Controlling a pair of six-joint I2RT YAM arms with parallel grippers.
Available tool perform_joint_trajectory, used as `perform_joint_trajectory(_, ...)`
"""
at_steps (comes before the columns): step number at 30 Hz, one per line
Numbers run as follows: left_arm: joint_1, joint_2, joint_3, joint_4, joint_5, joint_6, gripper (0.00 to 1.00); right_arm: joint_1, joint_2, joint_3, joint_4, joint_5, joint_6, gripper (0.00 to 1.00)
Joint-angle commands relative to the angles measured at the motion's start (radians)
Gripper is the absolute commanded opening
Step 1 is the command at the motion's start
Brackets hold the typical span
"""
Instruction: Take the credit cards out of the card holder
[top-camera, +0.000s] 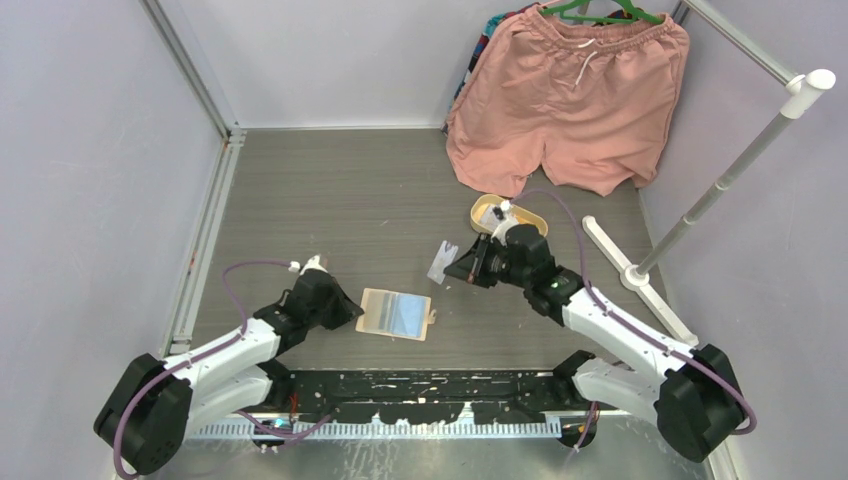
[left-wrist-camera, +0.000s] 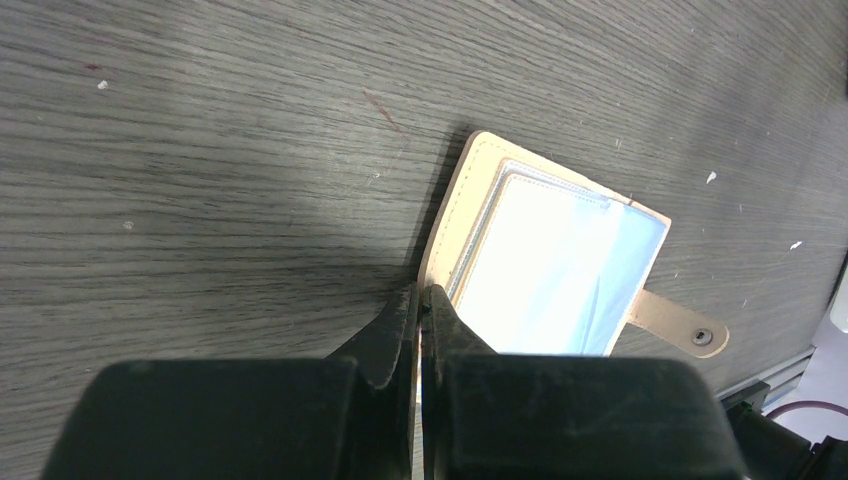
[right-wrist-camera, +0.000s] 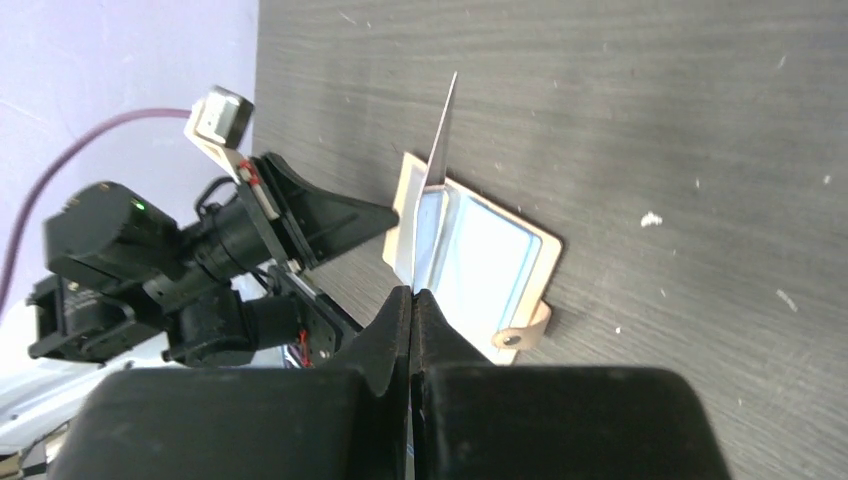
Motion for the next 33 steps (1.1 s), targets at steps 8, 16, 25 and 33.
perform_joint_trajectory(8,0.001,-0.007,-0.025,-0.111,-0.044,0.033,0.0,-0.283,0.182,0.192,0.081,-0.256,-0.05,0.01)
perform_joint_trajectory(16,0.001,0.003,-0.012,-0.117,-0.046,0.039,0.0,-0.478,0.372,0.284,0.269,-0.41,0.066,0.01)
perform_joint_trajectory(25,0.001,0.011,-0.01,-0.115,-0.043,0.04,0.0,-0.564,0.488,0.288,0.438,-0.47,0.209,0.01)
perform_joint_trajectory(33,0.001,0.0,-0.015,-0.125,-0.042,0.042,0.0,-0.597,0.556,0.244,0.527,-0.484,0.285,0.01)
